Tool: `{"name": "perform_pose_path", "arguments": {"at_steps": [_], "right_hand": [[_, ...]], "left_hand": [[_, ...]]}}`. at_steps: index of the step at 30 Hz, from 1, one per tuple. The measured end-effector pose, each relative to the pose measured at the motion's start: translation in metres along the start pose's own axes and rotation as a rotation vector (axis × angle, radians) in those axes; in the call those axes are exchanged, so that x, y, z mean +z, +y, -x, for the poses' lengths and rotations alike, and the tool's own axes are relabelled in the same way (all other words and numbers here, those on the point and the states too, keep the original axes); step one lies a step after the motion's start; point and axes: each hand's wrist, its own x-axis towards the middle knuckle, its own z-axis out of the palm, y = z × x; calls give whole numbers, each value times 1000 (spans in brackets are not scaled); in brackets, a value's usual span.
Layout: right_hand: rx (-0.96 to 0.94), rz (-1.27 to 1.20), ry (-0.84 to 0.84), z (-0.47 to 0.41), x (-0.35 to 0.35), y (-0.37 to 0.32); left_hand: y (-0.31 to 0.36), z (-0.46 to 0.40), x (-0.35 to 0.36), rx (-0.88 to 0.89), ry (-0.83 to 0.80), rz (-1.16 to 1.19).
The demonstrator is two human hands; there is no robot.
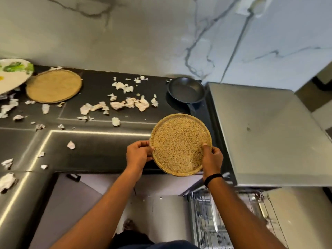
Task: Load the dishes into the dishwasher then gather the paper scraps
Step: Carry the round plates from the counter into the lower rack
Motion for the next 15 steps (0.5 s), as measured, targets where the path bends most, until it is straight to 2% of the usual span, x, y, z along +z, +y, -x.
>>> {"name": "perform_pose_path", "arguments": {"at_steps": [6, 15], "right_hand": [[83, -128, 186, -2, -91, 38], [248, -358, 356, 23, -215, 107]], "left_hand": [[-30, 53, 57, 30, -152, -154], [-93, 120, 135, -29, -377, -372]]}}
